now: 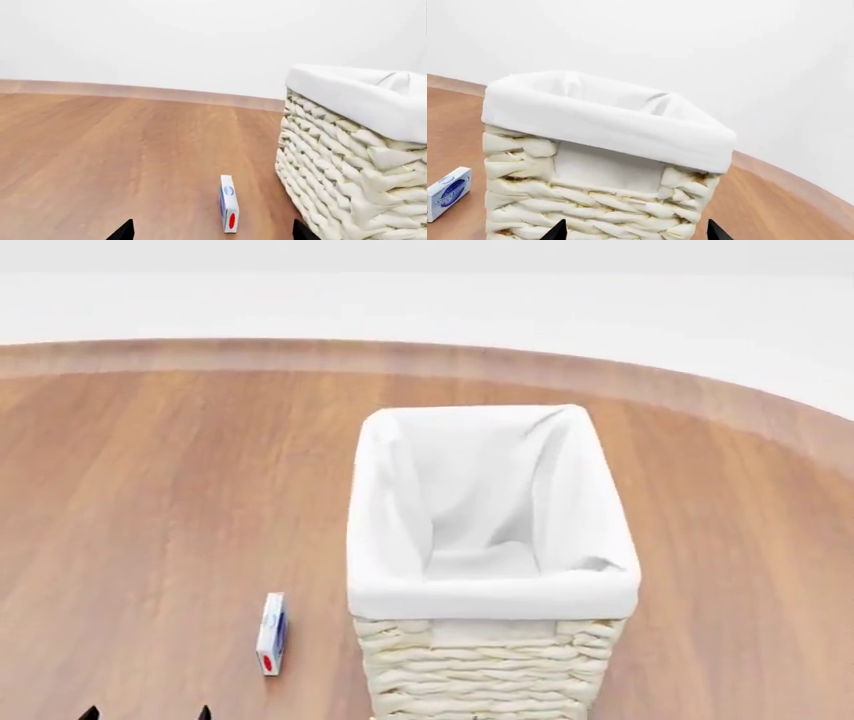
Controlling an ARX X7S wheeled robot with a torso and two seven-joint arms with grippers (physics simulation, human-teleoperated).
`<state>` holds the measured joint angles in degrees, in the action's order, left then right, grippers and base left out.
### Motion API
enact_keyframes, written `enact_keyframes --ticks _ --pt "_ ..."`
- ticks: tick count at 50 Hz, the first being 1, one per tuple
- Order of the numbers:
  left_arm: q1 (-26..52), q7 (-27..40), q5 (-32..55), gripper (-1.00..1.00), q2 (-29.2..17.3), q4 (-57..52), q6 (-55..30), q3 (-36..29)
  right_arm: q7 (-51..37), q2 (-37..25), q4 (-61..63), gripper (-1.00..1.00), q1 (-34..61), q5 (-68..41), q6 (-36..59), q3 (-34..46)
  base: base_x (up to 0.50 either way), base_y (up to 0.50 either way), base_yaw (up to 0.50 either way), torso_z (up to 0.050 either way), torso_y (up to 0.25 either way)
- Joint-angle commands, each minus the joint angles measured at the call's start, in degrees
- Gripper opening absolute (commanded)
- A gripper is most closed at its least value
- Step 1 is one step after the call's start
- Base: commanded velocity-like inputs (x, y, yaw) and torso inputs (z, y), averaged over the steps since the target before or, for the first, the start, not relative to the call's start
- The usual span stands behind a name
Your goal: Pick up the cream cheese box, and put it in the basket.
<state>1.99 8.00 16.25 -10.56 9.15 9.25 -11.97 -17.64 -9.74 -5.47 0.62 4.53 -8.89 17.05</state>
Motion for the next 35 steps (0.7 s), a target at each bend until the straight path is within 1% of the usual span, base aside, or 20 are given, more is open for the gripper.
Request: enact_keyframes --ticks 1,3,5,7,17,23,35 --pt "0.0 0.2 -0.3 1.0 -0.1 0.4 0.4 -0.7 0.9 -0.8 1.4 1.0 -0.2 -1.3 0.7 0.5 0.27 -0.18 0.0 0.0 0.0" --pt "0.0 0.3 -0.5 1.0 -0.1 0.8 0.7 -0.8 2.6 -0.8 1.2 1.0 -0.1 -4.0 0.9 0.3 0.17 -0.08 0.0 0.0 0.0" --pt "-0.1 0.2 -0.4 1.0 -0.1 0.8 0.7 -0.9 0.8 -0.8 0.7 1.0 -0.1 -1.6 0.0 0.7 0.06 -0.02 0.0 0.0 0.0" --pt "-0.2 0.2 -0.5 1.0 -0.1 0.8 0.8 -1.1 1.9 -0.8 0.6 1.0 -0.1 -3.0 0.0 0.8 0.01 0.0 0.0 0.0 0.0" --pt "0.2 -0.1 1.3 1.0 -0.4 1.1 0.6 -0.7 1.3 -0.8 -1.3 1.0 0.5 -2.7 -0.9 1.2 0.0 0.0 0.0 0.0 0.0" --pt "0.2 0.1 1.9 1.0 -0.6 0.7 0.3 -0.5 0.7 -1.0 -0.2 1.0 0.1 -2.4 -0.3 1.4 0.0 0.0 0.0 0.0 0.0" --pt "0.3 0.6 1.9 1.0 -0.7 0.6 0.7 -0.7 0.3 -1.1 -0.9 1.0 0.6 -2.5 -0.6 1.8 0.0 0.0 0.0 0.0 0.0"
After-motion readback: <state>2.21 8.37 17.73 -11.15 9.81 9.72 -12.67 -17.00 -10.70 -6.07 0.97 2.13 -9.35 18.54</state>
